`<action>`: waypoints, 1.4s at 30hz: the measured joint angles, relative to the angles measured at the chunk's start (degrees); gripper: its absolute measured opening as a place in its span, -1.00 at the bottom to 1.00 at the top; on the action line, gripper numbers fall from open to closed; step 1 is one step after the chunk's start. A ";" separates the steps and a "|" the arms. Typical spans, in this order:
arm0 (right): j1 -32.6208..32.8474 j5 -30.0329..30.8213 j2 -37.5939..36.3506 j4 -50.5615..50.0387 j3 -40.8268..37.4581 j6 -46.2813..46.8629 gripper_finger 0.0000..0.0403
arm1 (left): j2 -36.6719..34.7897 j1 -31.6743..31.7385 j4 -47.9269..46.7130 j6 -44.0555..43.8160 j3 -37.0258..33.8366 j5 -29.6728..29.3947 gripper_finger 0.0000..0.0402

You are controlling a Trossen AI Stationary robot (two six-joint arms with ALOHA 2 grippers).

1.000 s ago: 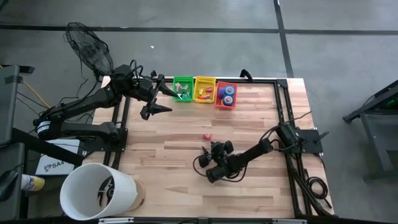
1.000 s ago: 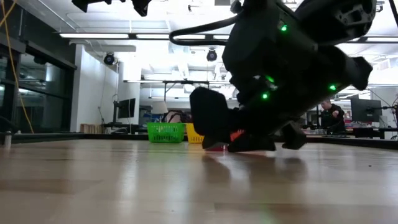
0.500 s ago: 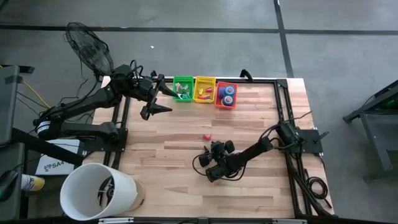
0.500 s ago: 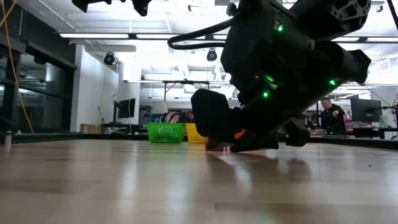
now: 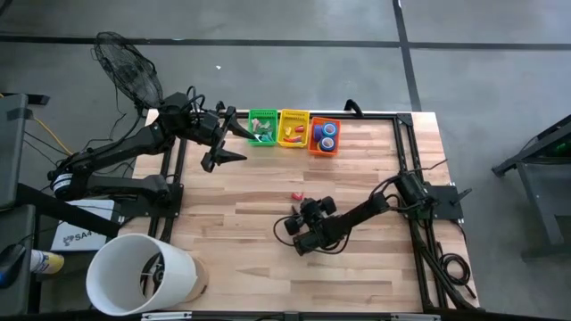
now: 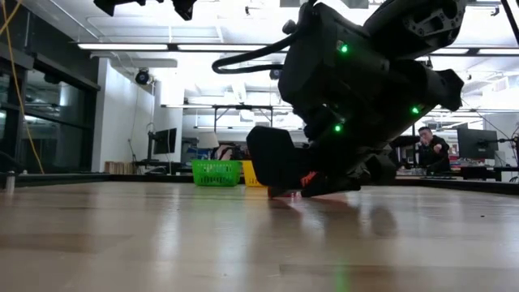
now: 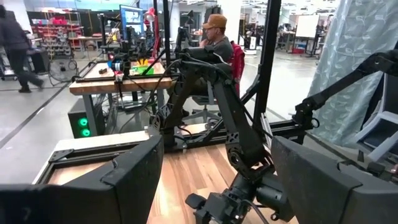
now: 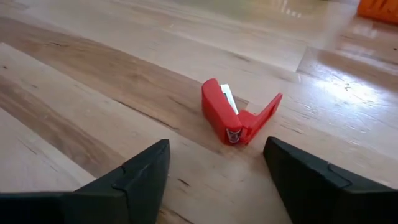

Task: Pick and place Stapler, Stapler remover, tape
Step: Put the red stapler into the yellow bin

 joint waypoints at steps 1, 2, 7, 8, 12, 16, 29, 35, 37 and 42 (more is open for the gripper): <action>-0.01 -0.03 0.00 0.14 0.00 -0.48 0.30 | 0.00 0.00 0.00 0.09 0.00 0.00 0.46; -0.02 0.01 0.00 0.25 0.00 -0.81 0.34 | 0.01 0.00 0.00 0.10 0.00 0.00 0.46; -1.22 0.30 0.00 1.16 0.00 -1.97 0.46 | 0.02 0.00 0.00 0.12 0.00 -0.01 0.46; -1.57 0.41 0.00 1.65 -0.02 -2.77 0.46 | 0.02 0.00 0.00 0.14 0.00 -0.01 0.46; -3.30 0.77 0.00 4.38 -0.18 -6.08 0.46 | 0.00 0.00 0.00 0.12 0.00 -0.02 0.46; -4.61 0.15 0.00 6.08 -0.20 -8.36 0.42 | 0.02 0.00 0.00 0.12 0.00 -0.02 0.46; -5.45 -0.24 0.00 6.74 -0.35 -10.78 0.01 | 0.02 0.00 0.00 0.10 0.00 -0.22 0.46; -5.47 -0.66 0.02 7.64 -0.35 -12.61 -0.26 | 0.02 0.00 0.00 0.12 0.00 -0.26 0.46; -5.49 -0.68 0.07 8.04 -0.35 -12.82 -0.35 | 0.02 0.00 0.00 0.12 0.00 -0.26 0.46; -5.49 -0.68 0.13 9.88 -0.50 -14.59 -0.54 | 0.02 0.00 0.00 0.12 0.00 -0.27 0.46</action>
